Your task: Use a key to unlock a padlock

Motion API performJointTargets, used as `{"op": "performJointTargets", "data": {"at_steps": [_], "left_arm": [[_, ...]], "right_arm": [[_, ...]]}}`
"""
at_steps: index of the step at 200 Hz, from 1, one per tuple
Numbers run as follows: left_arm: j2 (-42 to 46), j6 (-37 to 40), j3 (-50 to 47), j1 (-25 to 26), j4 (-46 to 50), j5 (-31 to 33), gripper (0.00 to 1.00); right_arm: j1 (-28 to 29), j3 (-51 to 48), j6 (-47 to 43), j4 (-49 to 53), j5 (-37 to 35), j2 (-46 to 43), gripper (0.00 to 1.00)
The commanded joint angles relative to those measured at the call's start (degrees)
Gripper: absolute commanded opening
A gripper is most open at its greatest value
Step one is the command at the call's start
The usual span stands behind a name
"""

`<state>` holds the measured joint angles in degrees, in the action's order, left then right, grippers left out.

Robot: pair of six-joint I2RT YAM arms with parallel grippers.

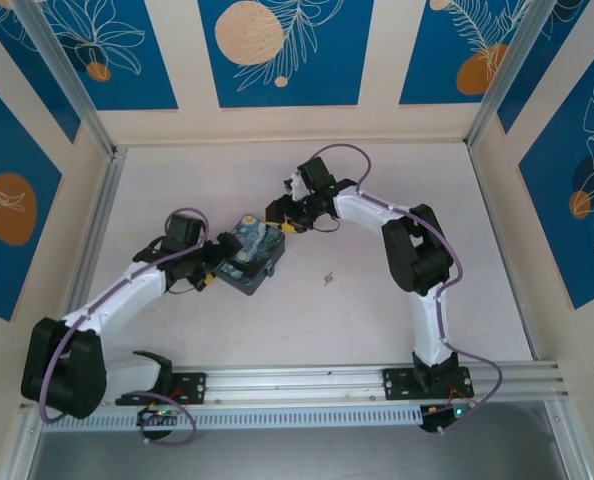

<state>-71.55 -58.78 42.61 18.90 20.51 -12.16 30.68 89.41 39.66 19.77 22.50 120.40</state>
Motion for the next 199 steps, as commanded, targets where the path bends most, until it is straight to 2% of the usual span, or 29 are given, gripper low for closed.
{"op": "performJointTargets", "data": {"at_steps": [1,54,89,116,199], "left_arm": [[-3.34,3.44,4.07,0.4,-2.75,0.14,1.0],[-12.54,7.01,12.2,0.76,-3.94,-2.82,1.0],[-18.29,7.37,16.77,1.97,-5.99,-3.57,1.0],[-22.27,7.63,20.36,3.22,-7.14,-3.81,1.0],[-27.83,7.42,25.69,6.87,-7.6,-3.86,1.0]], "right_arm": [[0.1,-4.45,1.94,-2.05,1.98,-4.03,0.53],[-0.06,-13.54,3.92,-7.05,1.75,-10.75,0.52],[-0.83,-17.74,5.18,-8.99,0.17,-13.73,0.61],[-2.28,-19.7,6.37,-10.05,-0.34,-15.03,0.61],[-4.75,-24.89,8.61,-12.08,-0.42,-19.69,0.62]]}}
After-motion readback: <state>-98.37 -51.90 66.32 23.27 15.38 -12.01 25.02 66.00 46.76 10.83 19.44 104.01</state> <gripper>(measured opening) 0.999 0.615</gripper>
